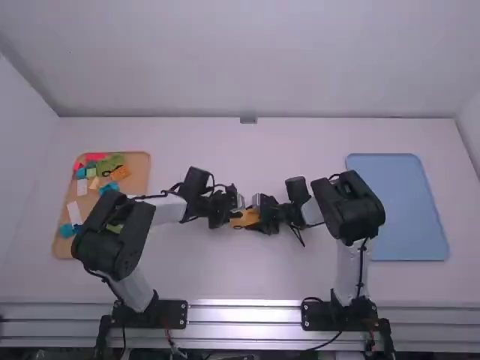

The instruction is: Assemble lego blocks to make yellow taxi

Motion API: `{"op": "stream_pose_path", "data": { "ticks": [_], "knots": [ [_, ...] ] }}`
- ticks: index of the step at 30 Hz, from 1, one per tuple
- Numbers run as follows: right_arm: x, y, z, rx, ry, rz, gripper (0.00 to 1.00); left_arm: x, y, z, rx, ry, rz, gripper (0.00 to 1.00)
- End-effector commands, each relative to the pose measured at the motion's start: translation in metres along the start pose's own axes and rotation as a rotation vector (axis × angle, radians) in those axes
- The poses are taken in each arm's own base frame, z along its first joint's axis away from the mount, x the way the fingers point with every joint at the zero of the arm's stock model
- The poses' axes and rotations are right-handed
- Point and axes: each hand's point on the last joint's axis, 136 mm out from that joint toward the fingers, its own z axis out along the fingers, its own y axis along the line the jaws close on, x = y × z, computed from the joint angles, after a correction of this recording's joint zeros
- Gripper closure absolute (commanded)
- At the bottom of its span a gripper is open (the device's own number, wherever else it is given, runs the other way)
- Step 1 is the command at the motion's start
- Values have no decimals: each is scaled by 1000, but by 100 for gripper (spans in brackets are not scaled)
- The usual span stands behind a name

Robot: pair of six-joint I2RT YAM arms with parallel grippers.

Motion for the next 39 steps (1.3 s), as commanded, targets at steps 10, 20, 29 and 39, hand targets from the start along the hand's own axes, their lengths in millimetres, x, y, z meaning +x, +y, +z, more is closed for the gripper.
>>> {"op": "stream_pose_path", "data": {
  "ticks": [10,20,29,39],
  "knots": [
    [8,6,2,-9,17,36,42,42,1,4,-44,179,-78,98],
    [8,6,2,-9,17,35,42,58,6,10,-41,244,-126,98],
    [9,5,2,-6,19,34,42,-23,33,-21,-23,79,-3,98],
    [-4,3,1,-12,-23,-5,6,-69,81,-52,-189,35,-46,1]
  ]
}}
